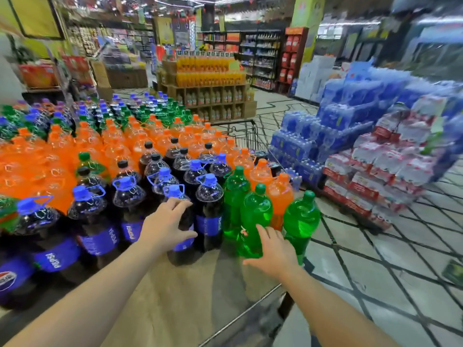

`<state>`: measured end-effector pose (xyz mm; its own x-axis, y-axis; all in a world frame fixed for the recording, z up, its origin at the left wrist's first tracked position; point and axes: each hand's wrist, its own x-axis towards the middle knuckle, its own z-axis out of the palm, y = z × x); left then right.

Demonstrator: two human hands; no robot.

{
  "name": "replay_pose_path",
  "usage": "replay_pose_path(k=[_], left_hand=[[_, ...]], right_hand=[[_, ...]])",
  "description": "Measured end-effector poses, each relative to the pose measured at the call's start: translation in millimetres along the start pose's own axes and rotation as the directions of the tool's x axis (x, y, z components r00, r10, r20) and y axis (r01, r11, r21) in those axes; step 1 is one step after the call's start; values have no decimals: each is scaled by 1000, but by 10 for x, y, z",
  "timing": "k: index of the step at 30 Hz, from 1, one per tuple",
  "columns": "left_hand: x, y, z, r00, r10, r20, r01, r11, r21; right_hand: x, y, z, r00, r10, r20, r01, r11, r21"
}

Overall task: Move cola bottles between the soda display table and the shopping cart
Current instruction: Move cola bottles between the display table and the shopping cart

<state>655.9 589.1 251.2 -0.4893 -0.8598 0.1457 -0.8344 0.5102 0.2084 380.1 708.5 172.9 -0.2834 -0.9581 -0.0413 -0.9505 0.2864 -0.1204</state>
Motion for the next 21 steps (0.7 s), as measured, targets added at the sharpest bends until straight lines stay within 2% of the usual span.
replay_pose_path(k=[6, 13, 21], left_hand=[[-136, 908, 3, 991, 111, 81, -116, 991, 61], [-216, 2192, 108, 978, 182, 98, -192, 975, 111], [-88, 3262, 76, 965, 258, 47, -261, 958, 119]], right_hand=[[-314, 653, -262, 999, 20, -37, -20, 1000, 5], [-774, 1784, -682, 996, 79, -38, -78, 996, 32], [-1119, 3034, -1114, 987, 160, -29, -159, 987, 23]])
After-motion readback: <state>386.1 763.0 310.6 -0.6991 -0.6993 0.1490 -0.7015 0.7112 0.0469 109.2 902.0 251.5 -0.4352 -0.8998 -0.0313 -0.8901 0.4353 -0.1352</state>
